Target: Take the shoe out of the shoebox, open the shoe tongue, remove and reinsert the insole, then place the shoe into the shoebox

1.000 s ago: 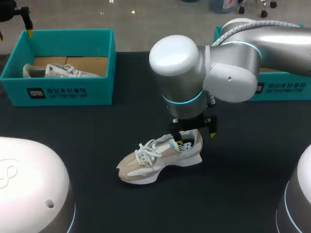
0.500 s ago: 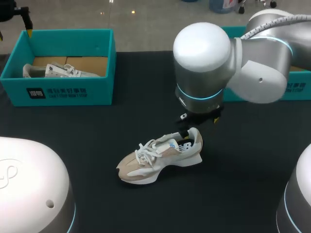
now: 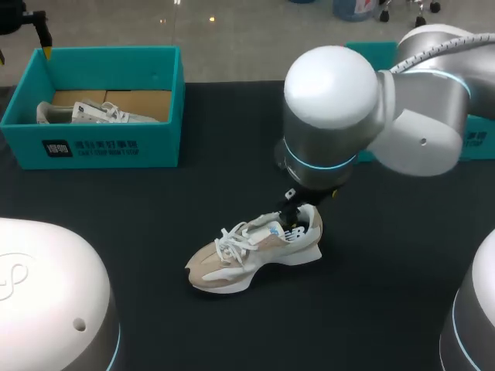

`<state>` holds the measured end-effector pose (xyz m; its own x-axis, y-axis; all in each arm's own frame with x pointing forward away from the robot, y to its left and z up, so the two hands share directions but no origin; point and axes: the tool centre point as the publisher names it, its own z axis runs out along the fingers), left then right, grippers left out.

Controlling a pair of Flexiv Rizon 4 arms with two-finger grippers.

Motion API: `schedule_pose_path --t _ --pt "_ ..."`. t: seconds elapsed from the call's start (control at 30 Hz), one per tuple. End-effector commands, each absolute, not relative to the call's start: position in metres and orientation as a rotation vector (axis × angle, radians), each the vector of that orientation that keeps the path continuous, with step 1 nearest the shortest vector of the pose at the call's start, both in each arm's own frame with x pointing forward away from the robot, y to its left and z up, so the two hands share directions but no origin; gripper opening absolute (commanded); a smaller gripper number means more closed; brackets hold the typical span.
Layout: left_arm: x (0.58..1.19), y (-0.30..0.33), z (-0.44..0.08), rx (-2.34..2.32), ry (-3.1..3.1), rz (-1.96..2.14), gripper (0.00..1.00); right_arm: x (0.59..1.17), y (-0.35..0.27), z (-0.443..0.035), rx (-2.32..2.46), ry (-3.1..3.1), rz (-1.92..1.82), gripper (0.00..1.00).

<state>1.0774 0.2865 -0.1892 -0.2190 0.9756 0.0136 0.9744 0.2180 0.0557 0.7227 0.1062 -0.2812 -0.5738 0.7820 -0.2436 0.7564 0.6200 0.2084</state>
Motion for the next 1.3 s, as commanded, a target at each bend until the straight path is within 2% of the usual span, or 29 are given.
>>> schedule_pose_path --t 0.03,0.2,0.3,1.3 --pt "1.076 0.286 -0.189 1.949 2.433 0.085 1.00 0.716 0.086 -0.281 0.359 2.770 0.432 1.00" --pt "1.076 0.286 -0.189 1.949 2.433 0.085 1.00 0.719 0.076 -0.267 0.108 2.819 0.552 1.00" --pt "1.076 0.286 -0.189 1.949 2.433 0.085 1.00 0.723 0.073 -0.262 0.006 2.853 0.487 1.00" --pt "1.076 0.286 -0.189 1.949 2.433 0.085 1.00 0.724 0.069 -0.263 0.026 2.856 0.512 1.00"
